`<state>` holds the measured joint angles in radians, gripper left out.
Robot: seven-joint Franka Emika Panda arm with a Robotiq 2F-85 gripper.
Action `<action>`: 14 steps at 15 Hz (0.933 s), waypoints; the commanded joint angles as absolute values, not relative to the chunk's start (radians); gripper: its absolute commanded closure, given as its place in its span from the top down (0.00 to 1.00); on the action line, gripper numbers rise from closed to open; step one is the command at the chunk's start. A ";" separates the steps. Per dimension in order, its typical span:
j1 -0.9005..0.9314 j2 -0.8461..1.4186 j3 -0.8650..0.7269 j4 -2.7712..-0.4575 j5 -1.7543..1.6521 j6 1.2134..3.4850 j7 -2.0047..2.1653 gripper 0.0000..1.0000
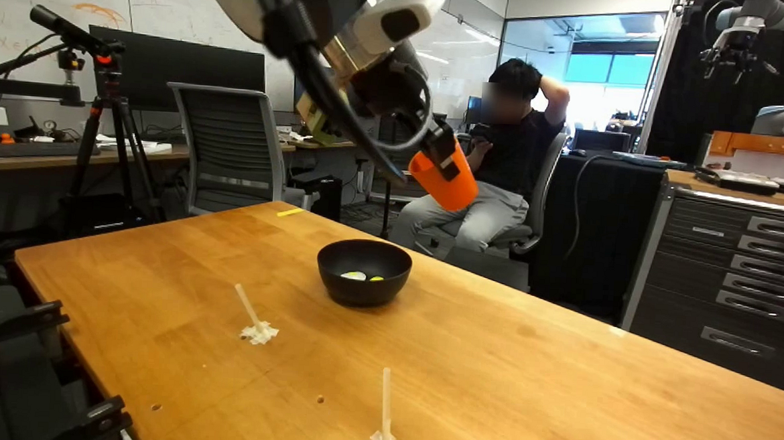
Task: Pour the content of the orange cup in the black bowl
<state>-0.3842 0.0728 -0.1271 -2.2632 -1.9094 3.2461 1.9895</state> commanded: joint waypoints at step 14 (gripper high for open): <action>0.104 0.576 -0.834 -1.817 -2.428 4.156 2.558 0.01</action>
